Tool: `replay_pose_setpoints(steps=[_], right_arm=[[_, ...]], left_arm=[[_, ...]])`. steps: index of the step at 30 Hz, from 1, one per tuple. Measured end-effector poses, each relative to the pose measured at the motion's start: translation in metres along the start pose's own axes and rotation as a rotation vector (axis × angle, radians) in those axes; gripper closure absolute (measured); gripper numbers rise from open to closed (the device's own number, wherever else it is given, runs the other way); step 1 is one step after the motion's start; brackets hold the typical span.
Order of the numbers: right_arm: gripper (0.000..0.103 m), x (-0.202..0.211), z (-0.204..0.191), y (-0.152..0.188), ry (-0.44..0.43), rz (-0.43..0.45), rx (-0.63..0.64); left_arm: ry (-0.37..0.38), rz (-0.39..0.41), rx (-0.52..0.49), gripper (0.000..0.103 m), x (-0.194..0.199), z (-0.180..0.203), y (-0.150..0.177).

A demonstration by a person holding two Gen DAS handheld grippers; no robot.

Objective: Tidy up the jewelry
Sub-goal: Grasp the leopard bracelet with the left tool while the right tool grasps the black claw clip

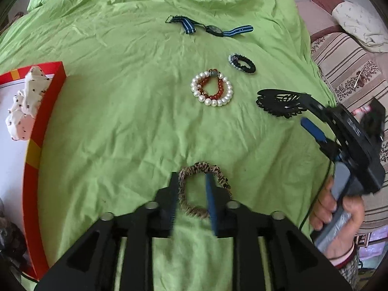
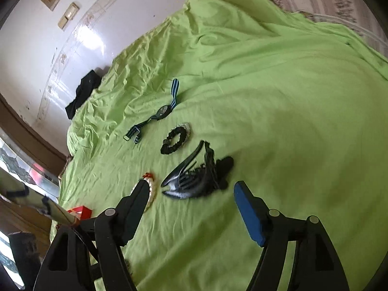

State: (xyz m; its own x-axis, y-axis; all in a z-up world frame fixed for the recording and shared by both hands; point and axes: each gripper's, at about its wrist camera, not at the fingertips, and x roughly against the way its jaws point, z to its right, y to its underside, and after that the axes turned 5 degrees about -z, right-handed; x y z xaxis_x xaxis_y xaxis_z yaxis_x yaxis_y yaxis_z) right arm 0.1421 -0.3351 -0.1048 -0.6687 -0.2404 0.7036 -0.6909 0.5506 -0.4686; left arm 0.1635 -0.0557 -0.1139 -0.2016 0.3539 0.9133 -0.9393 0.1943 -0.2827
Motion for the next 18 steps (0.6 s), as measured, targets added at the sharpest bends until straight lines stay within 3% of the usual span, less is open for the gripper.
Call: replay_pose_setpoints(steps=[5,6,7,8,9,11,12,14,18], right_arm=[[0.030,-0.023,0.003,-0.004,-0.025,-0.049,0.018],[0.044,-0.023,0.003,-0.004,-0.036,-0.056,0.020],[0.067,-0.024,0.004,-0.004,-0.043,-0.069,0.017],[0.076,-0.026,0.007,-0.005,-0.069,-0.088,0.004],[0.078,-0.027,0.009,-0.005,-0.084,-0.096,-0.008],[0.080,-0.024,0.014,-0.005,-0.120,-0.099,-0.049],[0.083,-0.021,0.016,-0.005,-0.138,-0.094,-0.062],[0.097,-0.016,0.016,-0.006,-0.163,-0.084,-0.075],[0.098,-0.006,0.012,-0.007,-0.197,-0.066,-0.087]], left_arm=[[0.016,-0.035,0.005,0.063,-0.021,0.000,-0.002],[0.018,-0.041,0.012,0.063,-0.025,0.000,-0.002],[0.014,-0.045,0.015,0.063,-0.029,0.001,-0.001],[0.005,-0.038,0.008,0.063,-0.029,0.004,0.000],[0.001,-0.037,0.002,0.063,-0.029,0.006,0.001],[0.017,-0.061,0.009,0.092,-0.028,0.007,0.002],[0.051,-0.093,0.027,0.098,-0.028,0.006,0.003],[0.062,-0.087,0.044,0.098,-0.022,0.004,0.006],[0.077,-0.045,0.035,0.098,0.005,0.008,0.015]])
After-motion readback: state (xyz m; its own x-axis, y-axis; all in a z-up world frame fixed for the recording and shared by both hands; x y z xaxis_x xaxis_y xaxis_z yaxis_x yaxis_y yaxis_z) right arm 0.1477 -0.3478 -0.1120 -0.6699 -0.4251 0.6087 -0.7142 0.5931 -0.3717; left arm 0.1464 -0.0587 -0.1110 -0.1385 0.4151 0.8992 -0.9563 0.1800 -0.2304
